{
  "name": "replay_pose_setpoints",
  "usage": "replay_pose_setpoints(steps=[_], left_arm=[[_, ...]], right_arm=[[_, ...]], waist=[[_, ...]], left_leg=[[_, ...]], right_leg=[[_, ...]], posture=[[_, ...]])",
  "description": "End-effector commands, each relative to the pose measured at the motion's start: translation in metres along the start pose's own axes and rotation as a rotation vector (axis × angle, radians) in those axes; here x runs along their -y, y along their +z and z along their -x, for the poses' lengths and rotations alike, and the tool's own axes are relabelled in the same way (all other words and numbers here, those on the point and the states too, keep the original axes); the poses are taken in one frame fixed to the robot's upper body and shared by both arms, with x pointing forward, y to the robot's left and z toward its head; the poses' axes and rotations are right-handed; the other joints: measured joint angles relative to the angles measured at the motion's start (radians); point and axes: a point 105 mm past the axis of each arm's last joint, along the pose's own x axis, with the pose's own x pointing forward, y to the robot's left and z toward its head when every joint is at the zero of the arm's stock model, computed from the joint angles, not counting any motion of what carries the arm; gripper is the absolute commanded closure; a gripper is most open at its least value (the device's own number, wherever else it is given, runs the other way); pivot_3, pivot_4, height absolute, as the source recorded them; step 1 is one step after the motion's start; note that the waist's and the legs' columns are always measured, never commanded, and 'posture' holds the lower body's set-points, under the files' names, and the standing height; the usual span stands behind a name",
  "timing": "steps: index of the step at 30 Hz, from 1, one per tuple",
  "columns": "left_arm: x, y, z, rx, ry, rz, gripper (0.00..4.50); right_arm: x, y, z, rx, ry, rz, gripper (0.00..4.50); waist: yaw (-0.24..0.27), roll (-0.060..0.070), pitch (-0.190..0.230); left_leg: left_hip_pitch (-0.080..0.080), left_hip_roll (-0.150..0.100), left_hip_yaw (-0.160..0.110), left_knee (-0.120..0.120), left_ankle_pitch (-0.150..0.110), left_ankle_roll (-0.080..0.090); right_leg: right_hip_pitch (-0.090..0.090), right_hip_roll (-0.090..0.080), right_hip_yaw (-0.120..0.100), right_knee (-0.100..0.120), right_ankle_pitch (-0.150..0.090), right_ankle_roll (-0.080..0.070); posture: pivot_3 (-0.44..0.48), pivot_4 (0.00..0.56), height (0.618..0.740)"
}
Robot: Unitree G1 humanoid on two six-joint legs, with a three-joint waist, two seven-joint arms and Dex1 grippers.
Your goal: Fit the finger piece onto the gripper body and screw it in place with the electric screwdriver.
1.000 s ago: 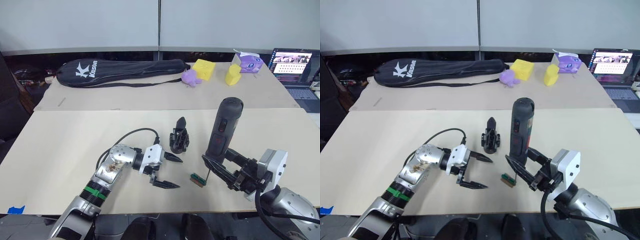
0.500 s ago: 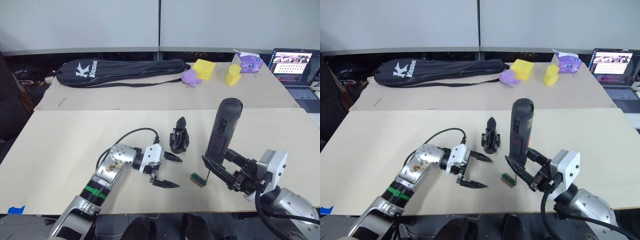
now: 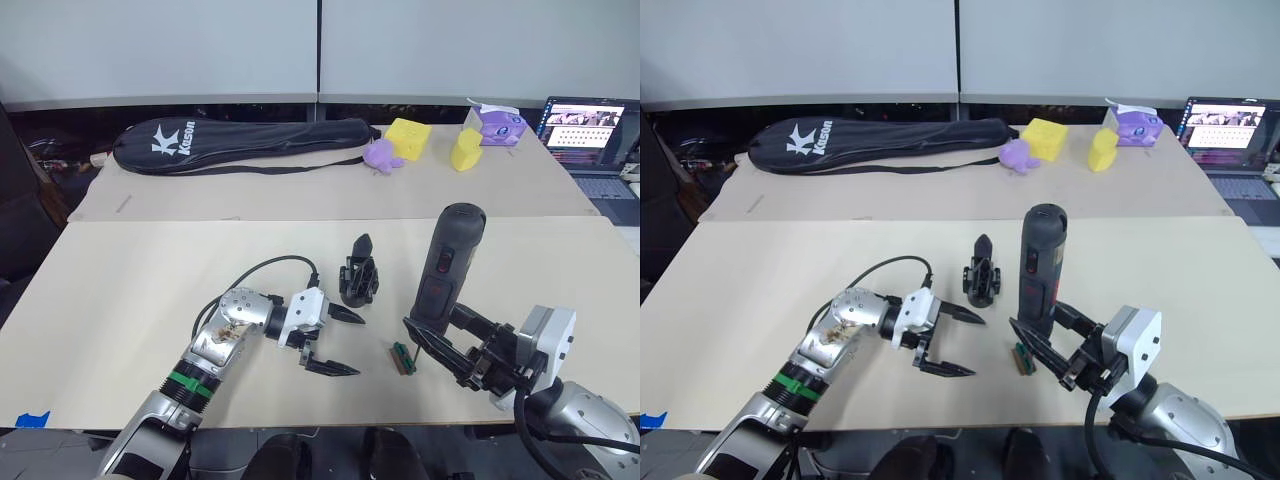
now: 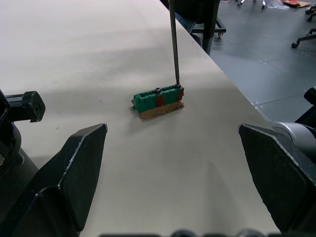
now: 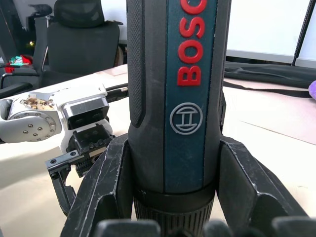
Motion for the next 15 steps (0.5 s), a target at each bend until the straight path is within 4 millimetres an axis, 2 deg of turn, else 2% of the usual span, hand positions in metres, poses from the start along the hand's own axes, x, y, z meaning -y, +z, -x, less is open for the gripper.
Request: replay_pose_setpoints(steps=[1, 9, 15], left_arm=[[-0.005, 0.011, 0.0, 0.014, 0.004, -0.052, 0.0], [-0.004, 0.003, 0.008, -0.002, 0.032, -0.021, 0.0], [0.0, 0.003, 0.024, -0.008, 0.063, 0.004, 0.0]], right_arm=[[-0.005, 0.019, -0.001, 0.08, 0.017, 0.072, 2.59], [-0.01, 0.032, 0.0, 0.113, 0.057, 0.078, 2.59], [-0.012, 0.06, -0.008, 0.147, 0.133, 0.063, 2.59]], waist=[[0.0, 0.0, 0.0], [0.0, 0.0, 0.0], [-0.004, -0.001, 0.001]], left_leg=[[0.0, 0.0, 0.0, 0.0, 0.0, 0.0], [0.0, 0.0, 0.0, 0.0, 0.0, 0.0], [0.0, 0.0, 0.0, -0.001, 0.0, 0.0]], right_leg=[[0.0, 0.0, 0.0, 0.0, 0.0, 0.0], [0.0, 0.0, 0.0, 0.0, 0.0, 0.0], [0.0, 0.0, 0.0, 0.0, 0.0, 0.0]], posture=[[0.0, 0.15, 0.723], [0.0, 0.15, 0.723], [0.0, 0.15, 0.723]])
